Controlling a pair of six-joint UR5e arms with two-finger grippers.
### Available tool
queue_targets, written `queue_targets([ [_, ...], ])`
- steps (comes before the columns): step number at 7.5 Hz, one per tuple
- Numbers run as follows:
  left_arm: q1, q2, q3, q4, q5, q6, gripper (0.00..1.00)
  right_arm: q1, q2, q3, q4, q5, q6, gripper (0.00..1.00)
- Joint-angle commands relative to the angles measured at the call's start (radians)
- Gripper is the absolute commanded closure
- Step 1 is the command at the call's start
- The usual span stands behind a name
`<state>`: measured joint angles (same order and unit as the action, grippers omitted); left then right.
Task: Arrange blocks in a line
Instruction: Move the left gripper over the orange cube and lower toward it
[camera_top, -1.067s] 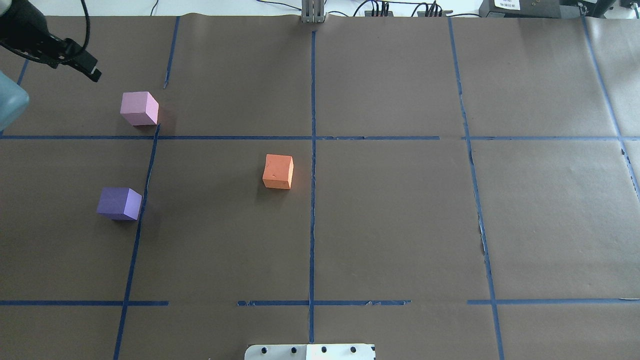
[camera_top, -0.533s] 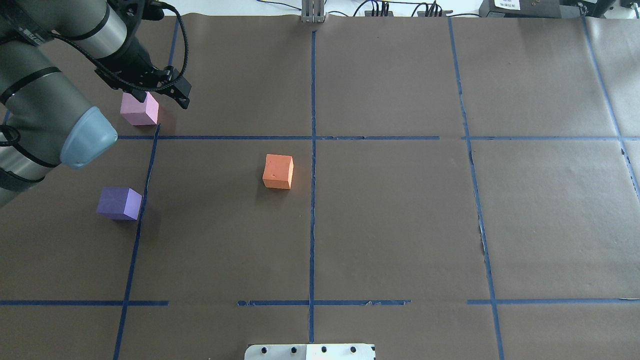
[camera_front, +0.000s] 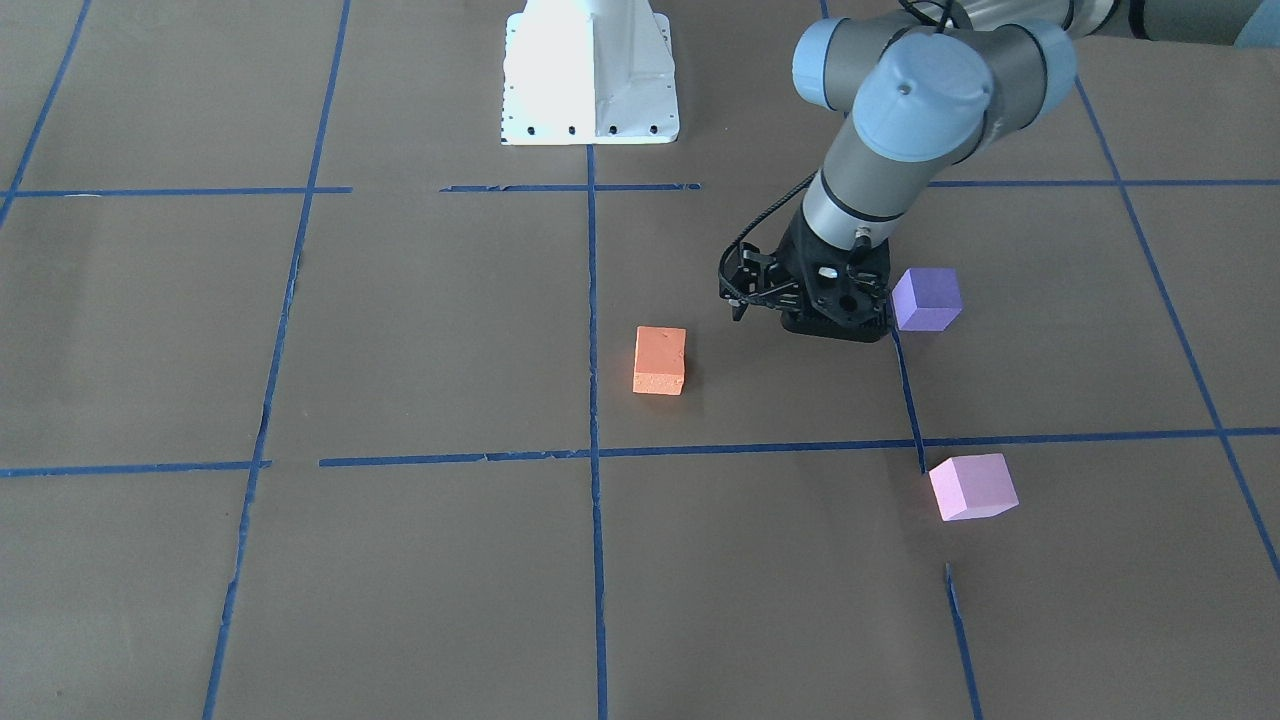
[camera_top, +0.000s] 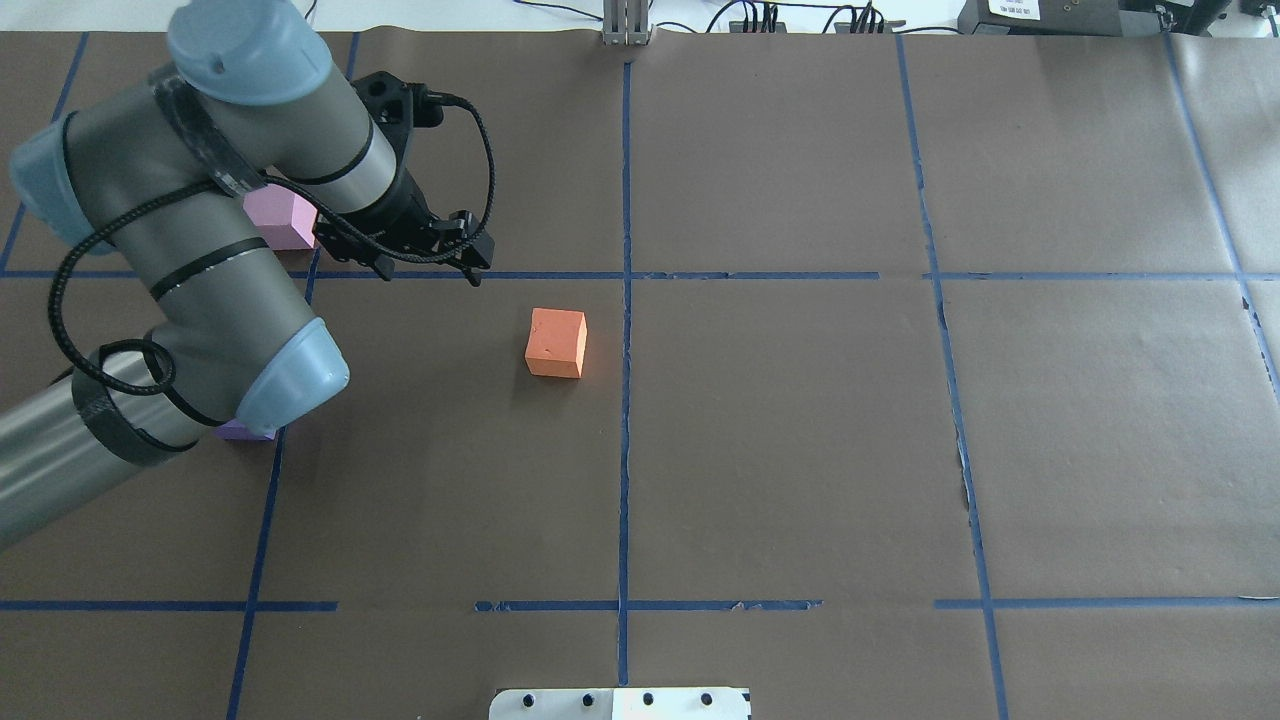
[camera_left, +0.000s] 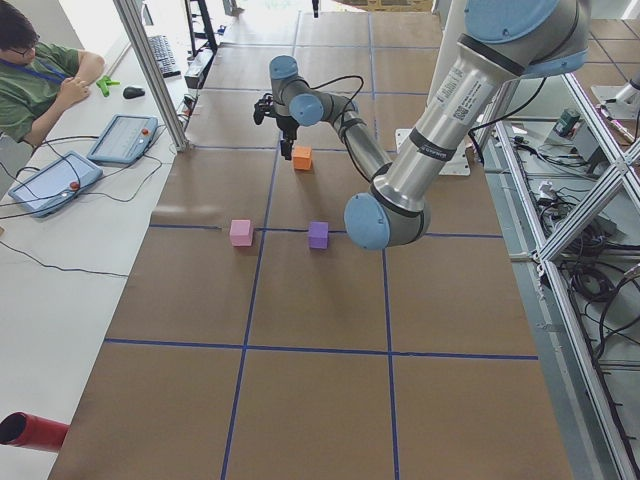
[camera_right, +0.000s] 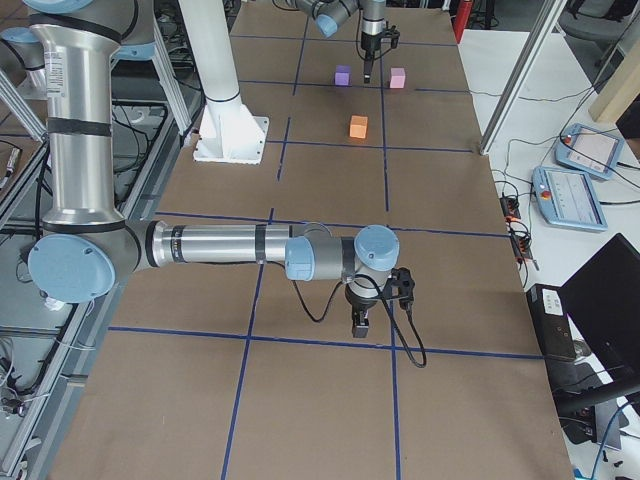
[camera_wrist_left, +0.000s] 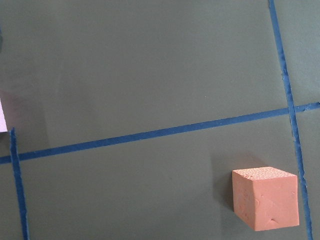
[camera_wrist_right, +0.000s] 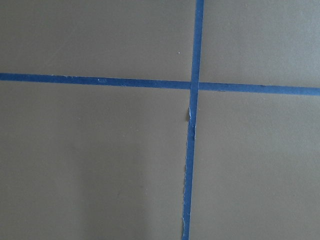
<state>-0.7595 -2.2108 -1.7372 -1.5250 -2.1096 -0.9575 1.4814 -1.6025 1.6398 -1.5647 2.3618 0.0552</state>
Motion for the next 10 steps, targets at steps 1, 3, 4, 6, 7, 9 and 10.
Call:
queue_targets([
  [1, 0.06, -0.047, 0.034, -0.001, 0.06, -0.11, 0.0, 0.0, -0.001, 0.0, 0.0, -0.001, 0.0, 0.0],
  [3, 0.137, -0.134, 0.149, -0.001, 0.157, -0.15, 0.0, 0.0, -0.001, 0.0, 0.0, 0.001, 0.0, 0.0],
  [4, 0.17, -0.135, 0.154, -0.003, 0.178, -0.164, 0.0, 0.0, -0.001, 0.0, 0.0, -0.001, 0.0, 0.0],
  [6, 0.193, -0.132, 0.169, -0.032, 0.213, -0.203, 0.0, 0.0, -0.001, 0.0, 0.0, -0.001, 0.0, 0.0],
  [7, 0.193, -0.135, 0.186, -0.055, 0.214, -0.205, 0.0, 0.0, 0.001, 0.0, 0.0, 0.001, 0.0, 0.0],
  [9, 0.193, -0.136, 0.229, -0.113, 0.215, -0.204, 0.0, -0.001, -0.001, 0.0, 0.0, 0.001, 0.0, 0.0],
  [10, 0.193, -0.138, 0.246, -0.135, 0.233, -0.204, 0.0, 0.0, -0.001, 0.0, 0.0, 0.001, 0.0, 0.0],
])
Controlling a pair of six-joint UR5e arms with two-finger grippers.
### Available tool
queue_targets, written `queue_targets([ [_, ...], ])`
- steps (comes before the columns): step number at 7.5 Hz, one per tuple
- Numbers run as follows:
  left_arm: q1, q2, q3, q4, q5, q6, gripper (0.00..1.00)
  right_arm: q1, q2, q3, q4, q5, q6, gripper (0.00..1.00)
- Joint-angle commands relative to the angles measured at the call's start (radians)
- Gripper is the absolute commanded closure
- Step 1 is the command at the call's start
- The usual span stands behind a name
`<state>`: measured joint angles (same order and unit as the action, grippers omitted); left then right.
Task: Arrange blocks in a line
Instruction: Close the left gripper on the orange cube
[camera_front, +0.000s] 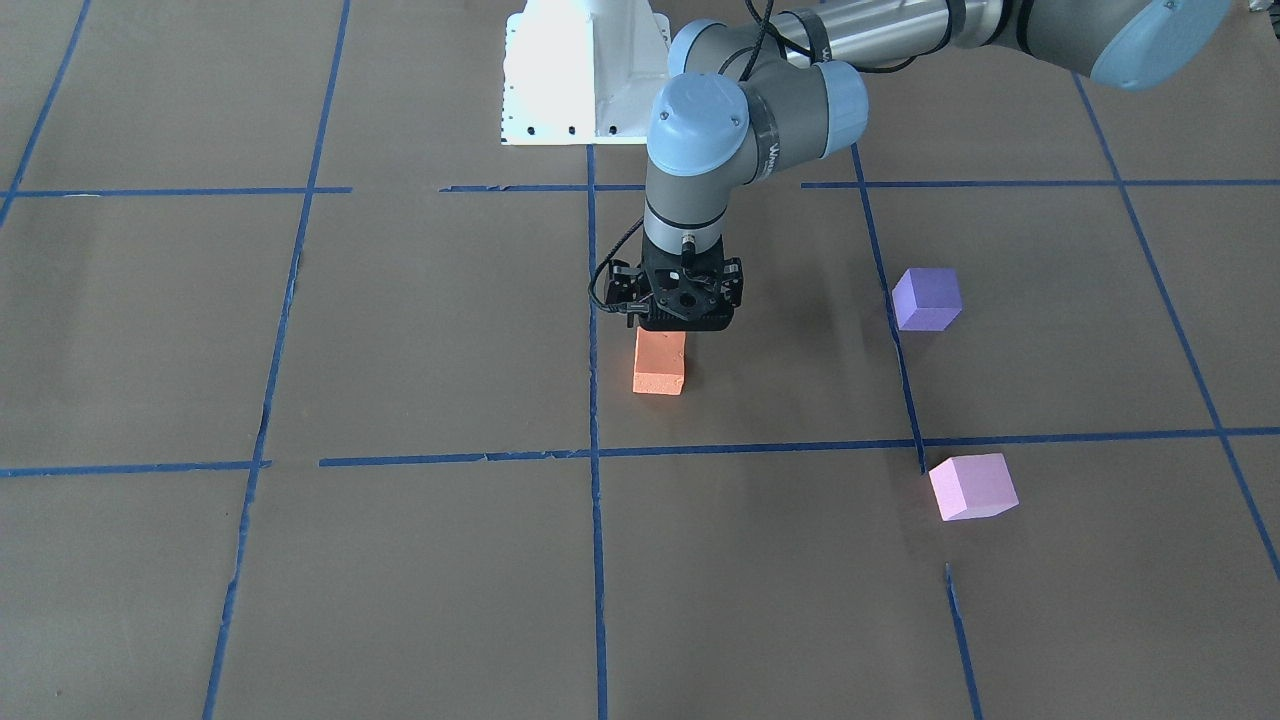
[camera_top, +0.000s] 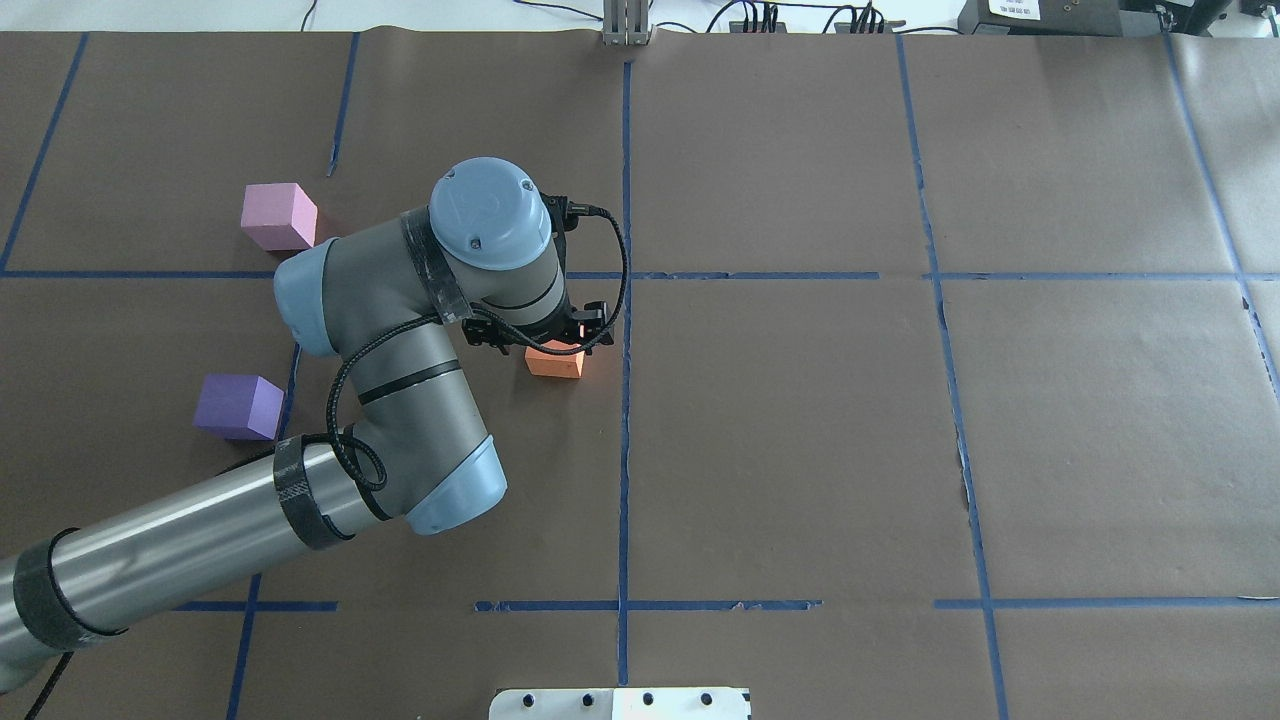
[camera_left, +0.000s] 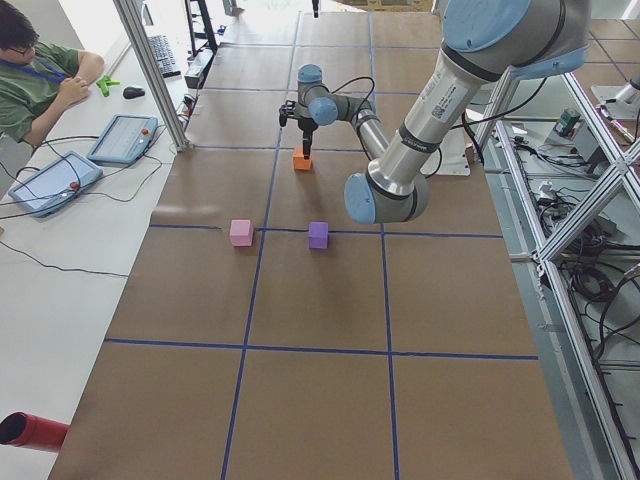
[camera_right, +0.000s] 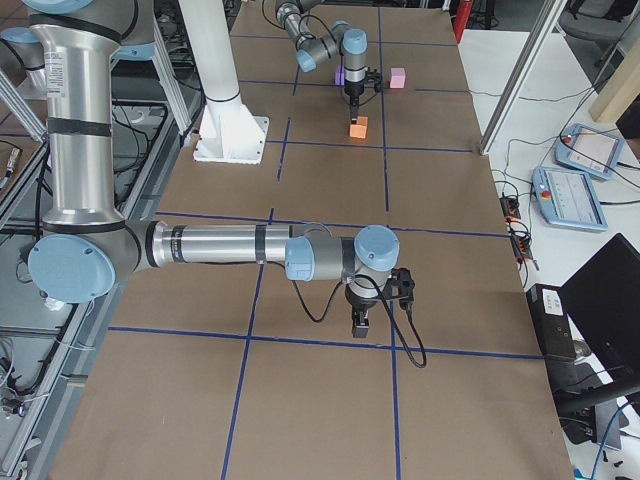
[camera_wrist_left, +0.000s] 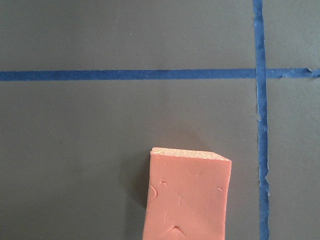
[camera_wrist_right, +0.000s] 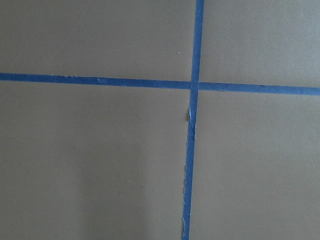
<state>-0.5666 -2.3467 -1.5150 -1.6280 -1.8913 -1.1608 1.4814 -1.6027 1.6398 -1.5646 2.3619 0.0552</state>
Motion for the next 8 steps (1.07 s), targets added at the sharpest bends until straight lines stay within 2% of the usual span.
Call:
queue_targets([
  [1, 0.001, -0.002, 0.039, -0.048, 0.017, 0.001, 0.0, 0.0, 0.0, 0.0, 0.0, 0.0, 0.0, 0.0],
  [3, 0.001, -0.003, 0.079, -0.087, 0.017, 0.001, 0.0, 0.0, 0.0, 0.0, 0.0, 0.0, 0.0, 0.0],
  [6, 0.008, -0.006, 0.085, -0.098, 0.017, -0.002, 0.0, 0.0, 0.001, 0.0, 0.0, -0.001, 0.0, 0.0],
  [7, 0.01, -0.005, 0.085, -0.099, 0.017, 0.0, 0.03, 0.0, 0.0, 0.0, 0.0, -0.001, 0.0, 0.0],
  [8, 0.01, -0.006, 0.085, -0.101, 0.017, -0.002, 0.1, -0.001, 0.001, 0.0, 0.0, 0.0, 0.0, 0.0],
])
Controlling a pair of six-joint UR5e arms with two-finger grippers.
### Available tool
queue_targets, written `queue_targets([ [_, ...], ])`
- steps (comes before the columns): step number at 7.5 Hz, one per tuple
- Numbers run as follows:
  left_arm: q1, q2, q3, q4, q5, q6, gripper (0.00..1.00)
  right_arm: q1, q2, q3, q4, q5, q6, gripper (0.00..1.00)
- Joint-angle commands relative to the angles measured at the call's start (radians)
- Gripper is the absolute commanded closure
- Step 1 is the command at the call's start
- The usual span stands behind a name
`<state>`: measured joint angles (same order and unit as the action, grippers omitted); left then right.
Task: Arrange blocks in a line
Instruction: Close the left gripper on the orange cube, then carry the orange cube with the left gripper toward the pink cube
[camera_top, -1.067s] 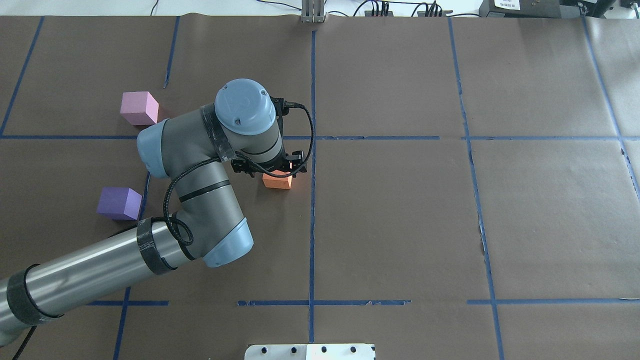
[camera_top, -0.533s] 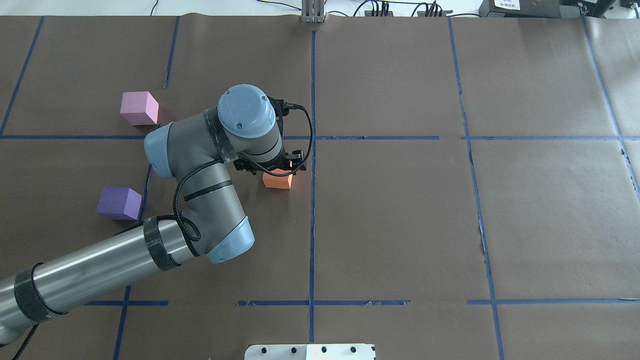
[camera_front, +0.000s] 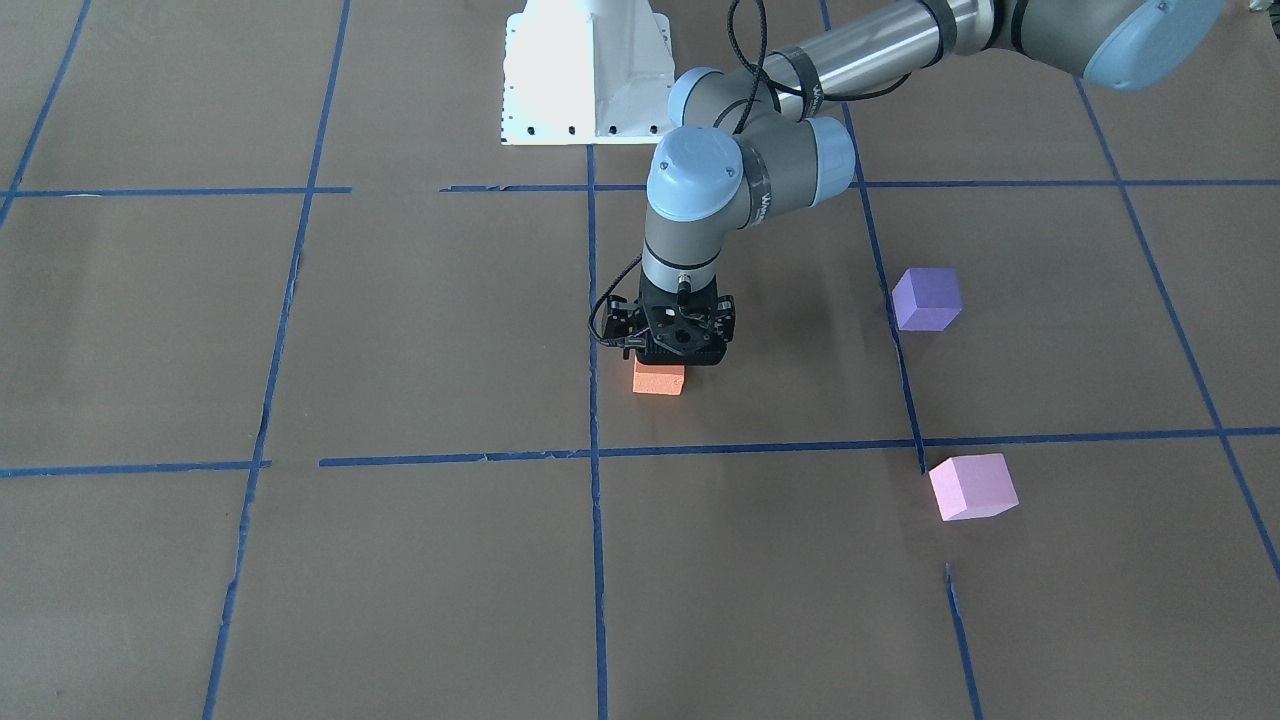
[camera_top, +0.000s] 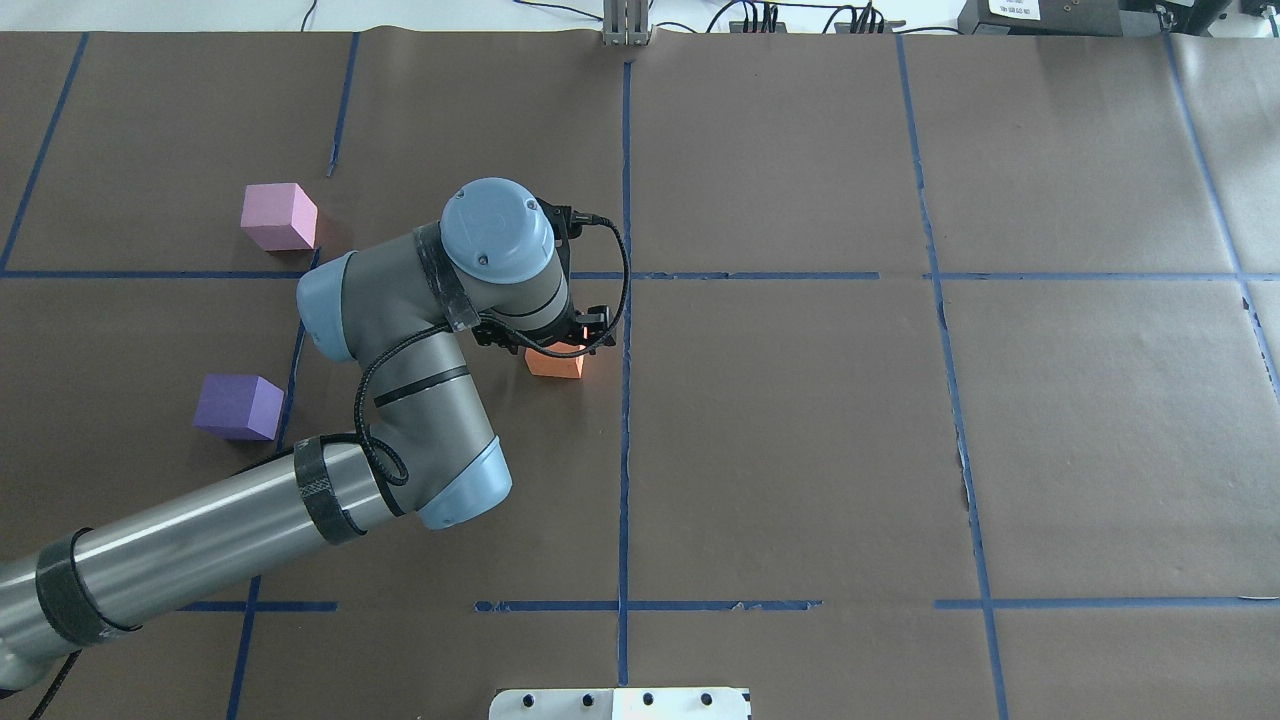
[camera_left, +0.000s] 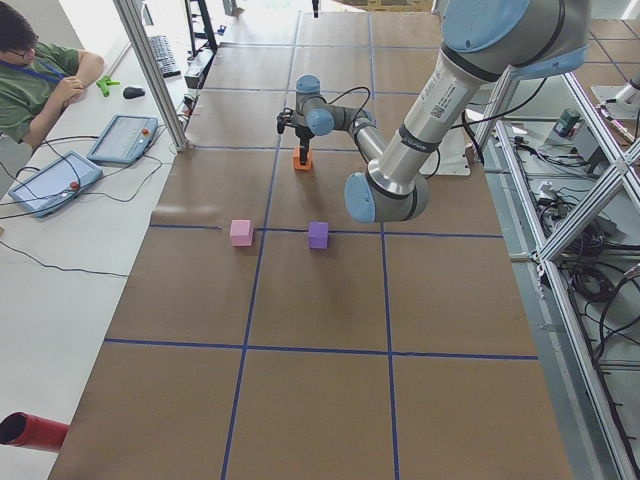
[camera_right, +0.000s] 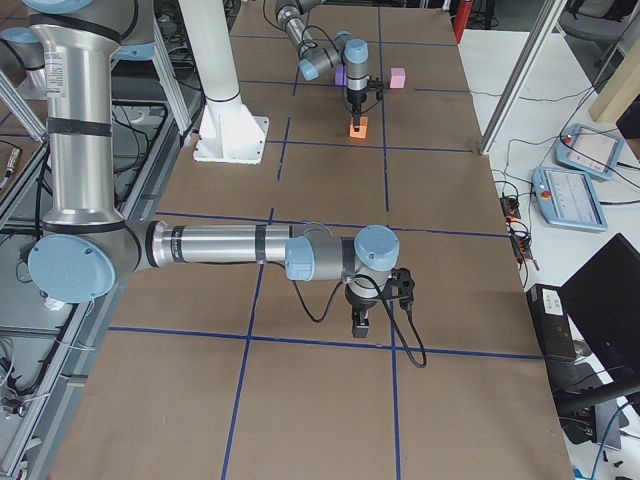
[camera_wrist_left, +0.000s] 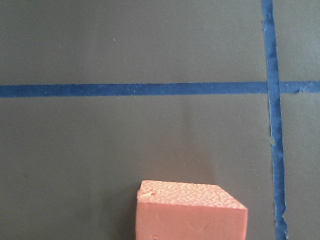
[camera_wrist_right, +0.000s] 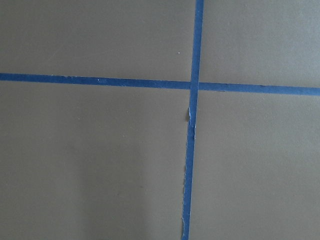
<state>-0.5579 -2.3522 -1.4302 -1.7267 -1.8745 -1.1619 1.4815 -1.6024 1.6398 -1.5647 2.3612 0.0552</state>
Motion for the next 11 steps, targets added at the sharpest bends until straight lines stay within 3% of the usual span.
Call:
queue_targets([
  [1, 0.001, 0.002, 0.004, -0.017, 0.0, -0.001, 0.22, 0.0, 0.001, 0.0, 0.0, 0.001, 0.0, 0.0],
  [2, 0.001, 0.002, 0.008, -0.017, 0.0, 0.001, 0.38, 0.0, 0.001, 0.0, 0.0, 0.001, 0.0, 0.0],
  [4, -0.013, 0.004, -0.024, -0.024, 0.0, 0.007, 0.95, -0.001, -0.001, 0.0, 0.0, 0.0, 0.0, 0.0],
  [5, -0.049, 0.016, -0.086, 0.004, -0.006, 0.013, 1.0, 0.0, 0.001, 0.0, 0.0, 0.001, 0.0, 0.0],
  [7, -0.089, 0.094, -0.253, 0.108, -0.011, 0.021, 1.0, 0.0, -0.001, 0.0, 0.0, 0.0, 0.0, 0.0],
  [9, -0.176, 0.186, -0.303, 0.124, -0.099, 0.018, 1.0, 0.0, -0.001, 0.0, 0.0, 0.001, 0.0, 0.0],
  [11, -0.258, 0.295, -0.323, 0.119, -0.124, 0.024, 1.0, 0.0, -0.001, 0.0, 0.0, 0.0, 0.0, 0.0],
])
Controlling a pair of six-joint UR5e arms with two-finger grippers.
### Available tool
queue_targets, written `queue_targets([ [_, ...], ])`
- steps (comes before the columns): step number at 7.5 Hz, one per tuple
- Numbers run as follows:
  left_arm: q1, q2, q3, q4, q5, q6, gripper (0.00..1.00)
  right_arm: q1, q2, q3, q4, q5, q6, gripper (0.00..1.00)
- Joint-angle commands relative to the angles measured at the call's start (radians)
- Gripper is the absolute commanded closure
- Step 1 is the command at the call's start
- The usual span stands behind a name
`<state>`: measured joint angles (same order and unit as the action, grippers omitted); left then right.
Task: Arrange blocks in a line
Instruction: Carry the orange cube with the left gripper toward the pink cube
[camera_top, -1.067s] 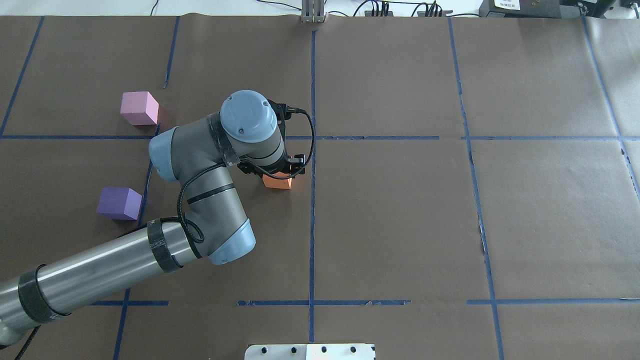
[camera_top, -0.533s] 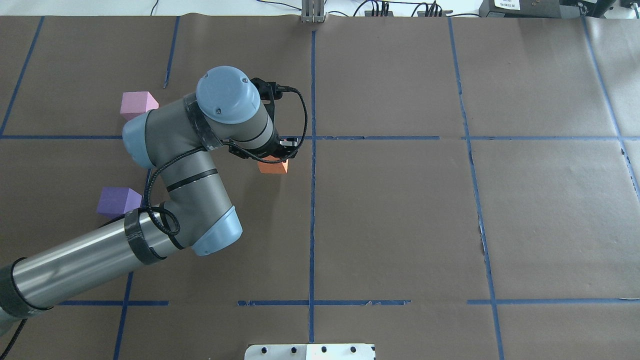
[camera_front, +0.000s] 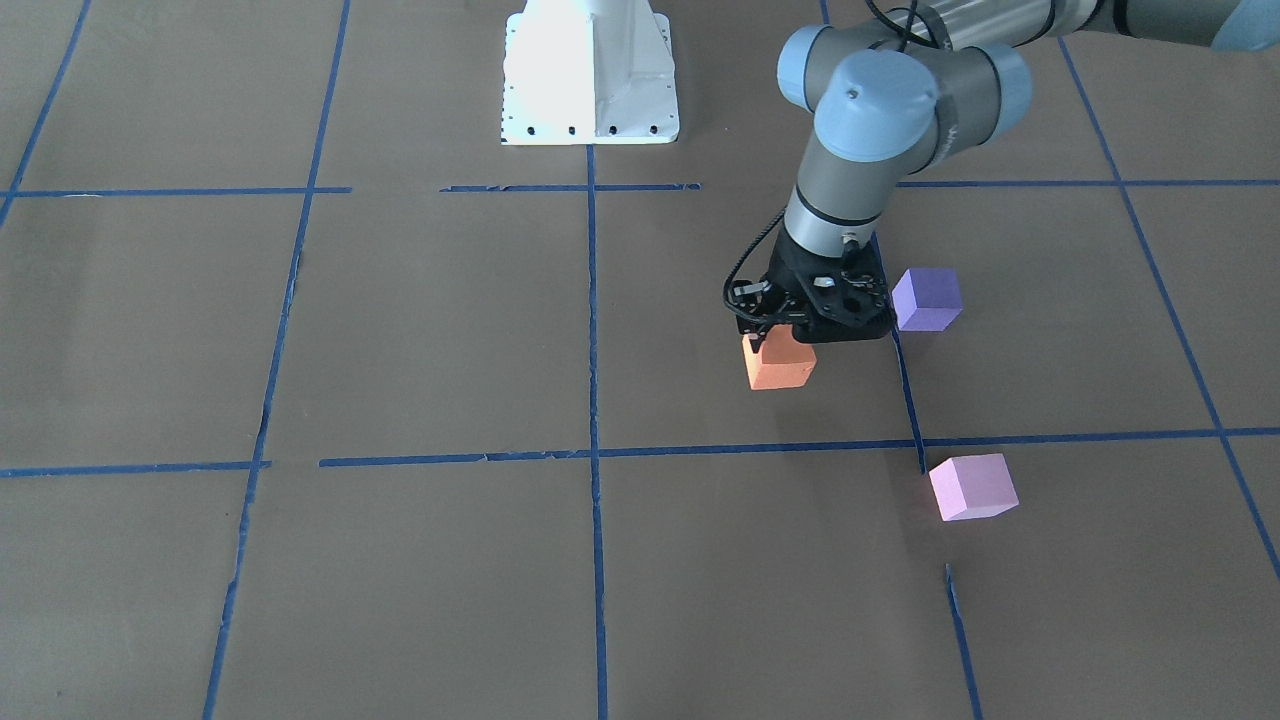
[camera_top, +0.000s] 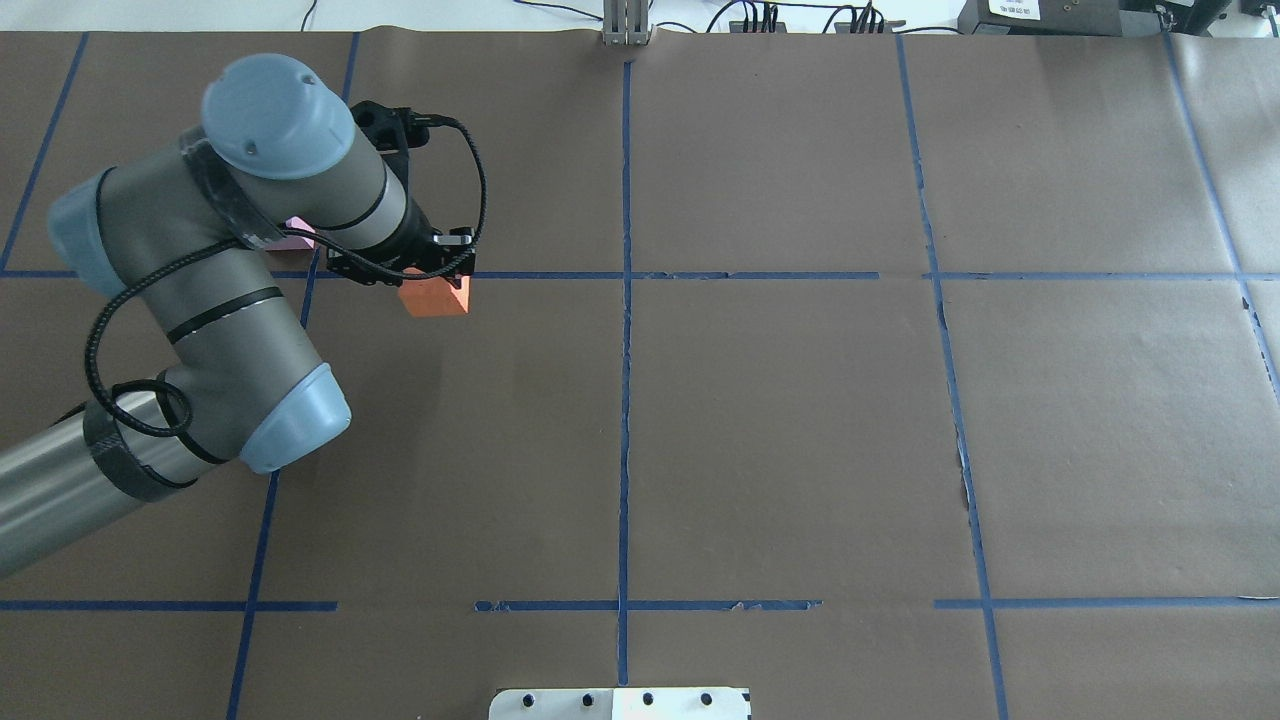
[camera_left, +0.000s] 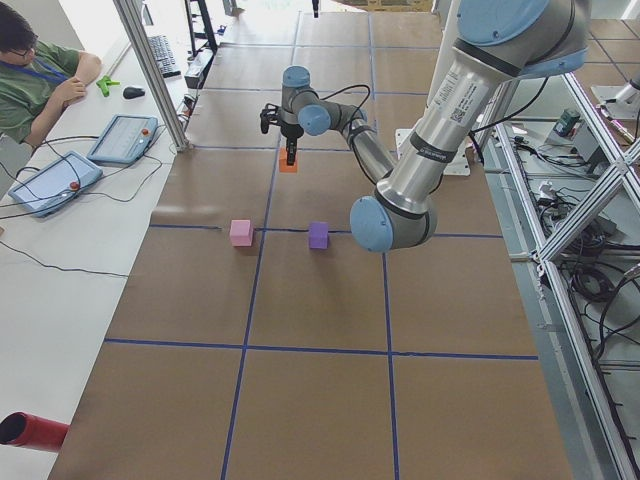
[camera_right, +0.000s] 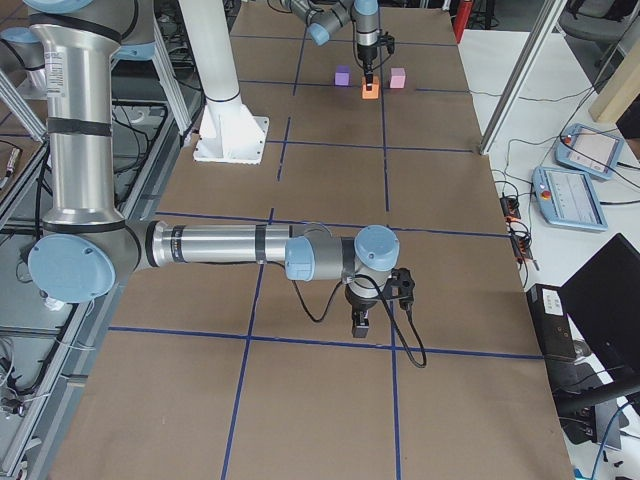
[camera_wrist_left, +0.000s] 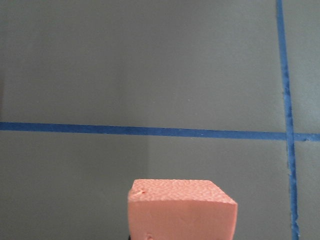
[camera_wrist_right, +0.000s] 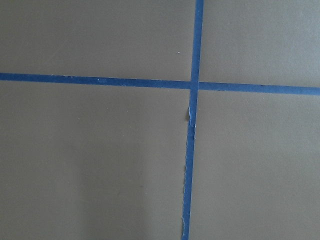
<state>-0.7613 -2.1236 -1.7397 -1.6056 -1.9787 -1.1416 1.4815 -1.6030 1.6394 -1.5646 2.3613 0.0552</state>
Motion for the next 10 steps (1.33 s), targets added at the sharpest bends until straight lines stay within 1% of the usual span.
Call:
queue_targets([
  [1, -0.076, 0.082, -0.012, 0.003, -0.022, 0.058, 1.0, -0.001, 0.0, 0.0, 0.0, -0.001, 0.0, 0.0],
  [2, -0.107, 0.127, -0.011, -0.003, -0.084, 0.122, 1.0, 0.0, 0.0, 0.0, 0.0, -0.001, 0.0, 0.0],
  [3, -0.156, 0.172, -0.009, -0.005, -0.182, 0.205, 1.0, 0.0, 0.0, 0.0, 0.0, 0.001, 0.0, 0.0],
  [5, -0.162, 0.207, 0.006, -0.01, -0.186, 0.256, 1.0, 0.0, 0.001, 0.0, 0.0, -0.001, 0.0, 0.0],
  [6, -0.161, 0.241, 0.008, -0.036, -0.189, 0.296, 1.0, 0.0, 0.0, 0.0, 0.0, -0.001, 0.0, 0.0],
  [8, -0.156, 0.251, 0.092, -0.178, -0.19, 0.289, 1.0, 0.0, 0.0, -0.001, 0.0, 0.001, 0.0, 0.0],
  [10, -0.153, 0.251, 0.117, -0.206, -0.189, 0.287, 1.0, 0.0, 0.001, -0.001, 0.0, 0.001, 0.0, 0.0],
])
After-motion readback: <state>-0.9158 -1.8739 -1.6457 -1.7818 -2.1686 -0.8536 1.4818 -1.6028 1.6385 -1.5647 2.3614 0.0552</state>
